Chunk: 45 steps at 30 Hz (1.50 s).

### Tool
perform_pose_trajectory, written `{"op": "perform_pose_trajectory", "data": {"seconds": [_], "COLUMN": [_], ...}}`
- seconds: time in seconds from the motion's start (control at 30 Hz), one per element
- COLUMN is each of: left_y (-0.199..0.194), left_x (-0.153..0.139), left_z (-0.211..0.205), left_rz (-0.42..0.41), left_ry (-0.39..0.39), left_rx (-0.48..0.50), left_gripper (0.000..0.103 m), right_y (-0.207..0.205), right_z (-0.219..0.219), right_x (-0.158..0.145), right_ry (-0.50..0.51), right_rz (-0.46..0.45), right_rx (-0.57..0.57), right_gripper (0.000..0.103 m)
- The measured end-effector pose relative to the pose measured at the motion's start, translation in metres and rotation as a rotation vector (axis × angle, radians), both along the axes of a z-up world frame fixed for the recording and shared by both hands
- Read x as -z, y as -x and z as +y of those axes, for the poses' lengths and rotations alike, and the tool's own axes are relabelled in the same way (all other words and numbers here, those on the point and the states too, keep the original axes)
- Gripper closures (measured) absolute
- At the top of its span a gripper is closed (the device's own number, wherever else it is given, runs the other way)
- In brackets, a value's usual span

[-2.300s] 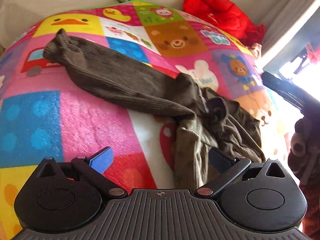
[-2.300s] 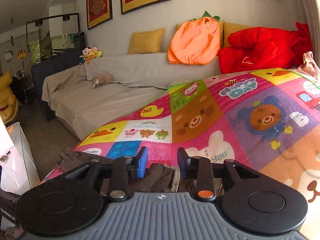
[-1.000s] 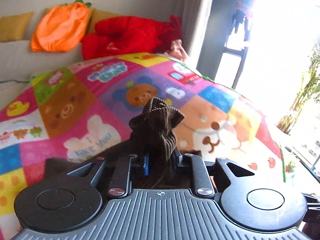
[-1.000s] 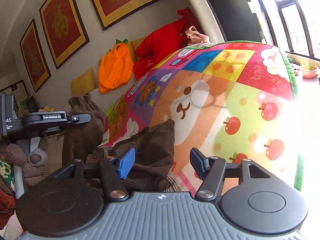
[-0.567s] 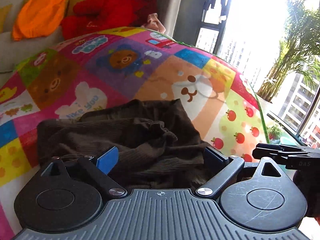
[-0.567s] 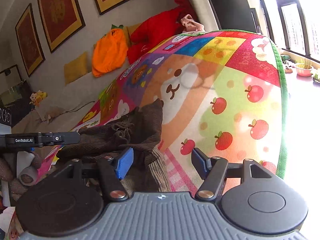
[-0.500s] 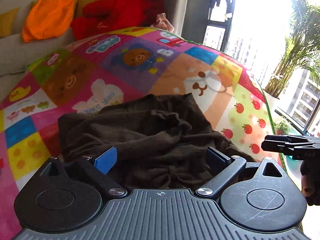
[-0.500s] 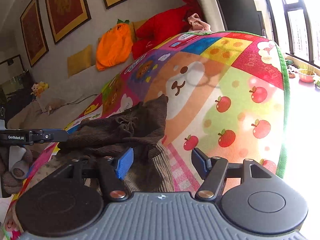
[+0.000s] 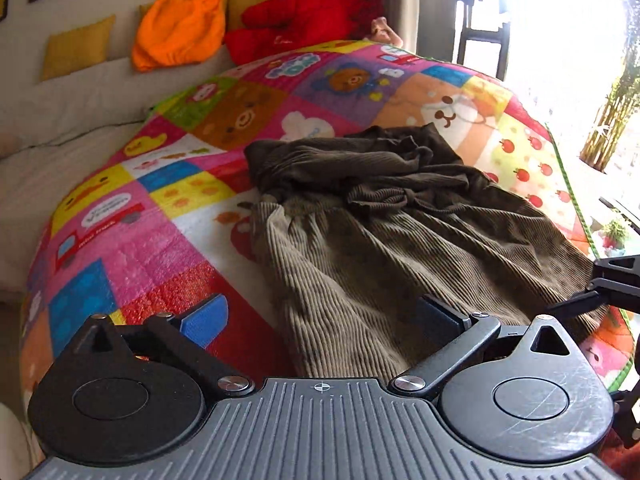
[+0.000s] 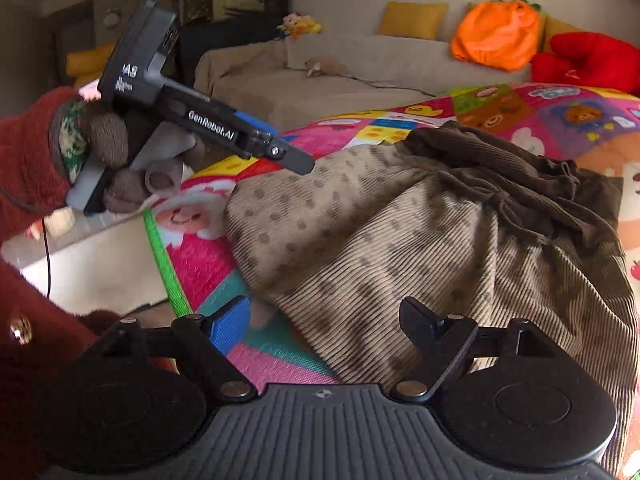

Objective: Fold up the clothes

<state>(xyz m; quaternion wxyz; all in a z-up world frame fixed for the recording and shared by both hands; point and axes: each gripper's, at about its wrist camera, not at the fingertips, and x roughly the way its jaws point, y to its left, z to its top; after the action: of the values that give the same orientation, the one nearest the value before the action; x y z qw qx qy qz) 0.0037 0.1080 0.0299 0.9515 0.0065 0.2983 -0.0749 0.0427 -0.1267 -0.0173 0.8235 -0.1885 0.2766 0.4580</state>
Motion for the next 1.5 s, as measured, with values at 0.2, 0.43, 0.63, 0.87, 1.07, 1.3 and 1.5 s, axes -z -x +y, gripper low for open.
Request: {"op": "perform_pose_trajectory", "data": {"seconds": [0.2,0.43,0.63,0.87,1.07,1.3,1.5], "left_y": [0.038,0.019,-0.025,-0.019,-0.006,0.008,0.022], "left_x": [0.002,0.036,0.021,0.017,0.021,0.036,-0.039], "left_z": [-0.033,-0.065,-0.015,0.014,0.002,0.001,0.026], "left_rz": [-0.018,-0.011,-0.02,-0.016,-0.004,-0.001,-0.206], "left_ry": [-0.072,-0.344,-0.24,-0.215,-0.241,-0.433,-0.474], "left_rx": [0.175,0.14,-0.117,-0.214,-0.163,-0.158,-0.215], "left_gripper": [0.0,0.0,0.0,0.0,0.0,0.0,0.0], "right_y": [-0.007,-0.048,-0.032,0.016,-0.009,-0.024,-0.023], "right_z": [0.009,-0.026,-0.037,-0.062,-0.092,-0.11,-0.142], "right_x": [0.009,-0.062,-0.048,0.005,0.016,0.022,-0.066], "right_ry": [0.113,-0.115,-0.052,0.11,0.161,0.257,0.075], "right_rz": [-0.165,-0.271,-0.242,-0.218,-0.337,-0.494,-0.601], "right_rx": [0.162,0.41,0.351,0.321,0.6,0.668,0.757], "right_gripper": [0.026,0.038,0.034,0.027,0.027,0.036,0.031]}}
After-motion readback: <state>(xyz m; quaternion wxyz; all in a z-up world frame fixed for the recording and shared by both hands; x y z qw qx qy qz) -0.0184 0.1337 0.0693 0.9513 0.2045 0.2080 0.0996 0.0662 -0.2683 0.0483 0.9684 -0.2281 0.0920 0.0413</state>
